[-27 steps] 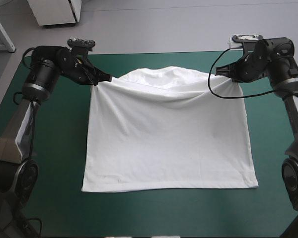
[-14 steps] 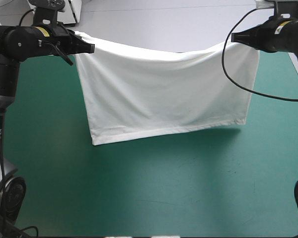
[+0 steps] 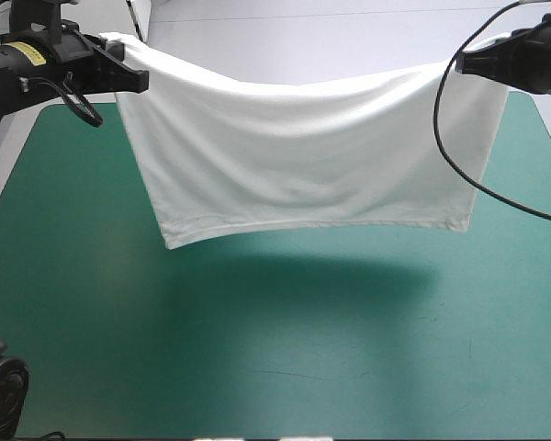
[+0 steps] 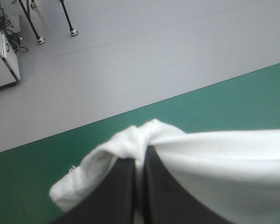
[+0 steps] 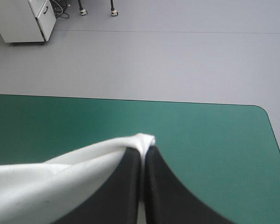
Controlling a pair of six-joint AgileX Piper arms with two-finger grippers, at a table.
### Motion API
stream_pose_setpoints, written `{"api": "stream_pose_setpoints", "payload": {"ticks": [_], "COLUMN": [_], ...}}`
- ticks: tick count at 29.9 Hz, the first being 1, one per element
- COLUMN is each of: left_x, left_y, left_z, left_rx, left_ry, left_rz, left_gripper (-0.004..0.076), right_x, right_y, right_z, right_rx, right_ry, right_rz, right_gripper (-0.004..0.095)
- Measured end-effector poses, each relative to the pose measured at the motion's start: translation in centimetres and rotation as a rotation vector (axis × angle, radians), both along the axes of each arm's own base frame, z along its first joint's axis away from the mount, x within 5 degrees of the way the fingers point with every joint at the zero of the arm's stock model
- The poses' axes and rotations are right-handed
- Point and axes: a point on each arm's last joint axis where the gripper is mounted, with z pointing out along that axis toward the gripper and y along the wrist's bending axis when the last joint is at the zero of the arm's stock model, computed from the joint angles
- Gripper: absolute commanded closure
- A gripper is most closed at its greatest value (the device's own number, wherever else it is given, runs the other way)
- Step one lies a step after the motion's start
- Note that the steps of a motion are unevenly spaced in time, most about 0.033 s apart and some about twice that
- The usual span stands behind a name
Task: Fold the cloth
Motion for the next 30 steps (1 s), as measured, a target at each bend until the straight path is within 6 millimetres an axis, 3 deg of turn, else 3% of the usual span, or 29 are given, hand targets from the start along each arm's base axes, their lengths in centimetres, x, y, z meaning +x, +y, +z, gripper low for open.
{"api": "stream_pose_setpoints", "payload": {"ticks": [6,12,15,20,24,30], "left_x": [3.8,10.4,12.8,14.4,15.4,17.7], "left_y": [-0.6,-1.4,-1.9,-2.2,-2.4,-3.1], "left_z": [-1.5,-4.5,-5.6,-6.1,-7.5,-14.7], "left_rx": [0.008,0.013,-0.004,-0.025,-0.011,0.02], "left_ry": [-0.028,-0.114,-0.184,-0.27,-0.211,0.211], "left_rz": [0.022,0.071,0.076,0.079,0.078,0.085], "left_gripper": [0.0733,0.0733,0.0733,0.0733,0.0733,0.0733], "right_x": [4.7,12.0,14.3,15.4,15.9,17.8], "right_y": [0.5,1.2,1.5,1.6,1.5,1.0], "right_z": [-1.9,-5.6,-6.7,-6.8,-8.0,-14.7], "right_rx": [-0.02,-0.03,-0.029,-0.037,-0.034,-0.011], "right_ry": [0.0,-0.044,-0.095,-0.16,-0.084,0.32], "right_rz": [0.002,0.006,0.009,0.005,-0.005,-0.036], "right_gripper": [0.0927,0.0927,0.0927,0.0927,0.0927,0.0927]}}
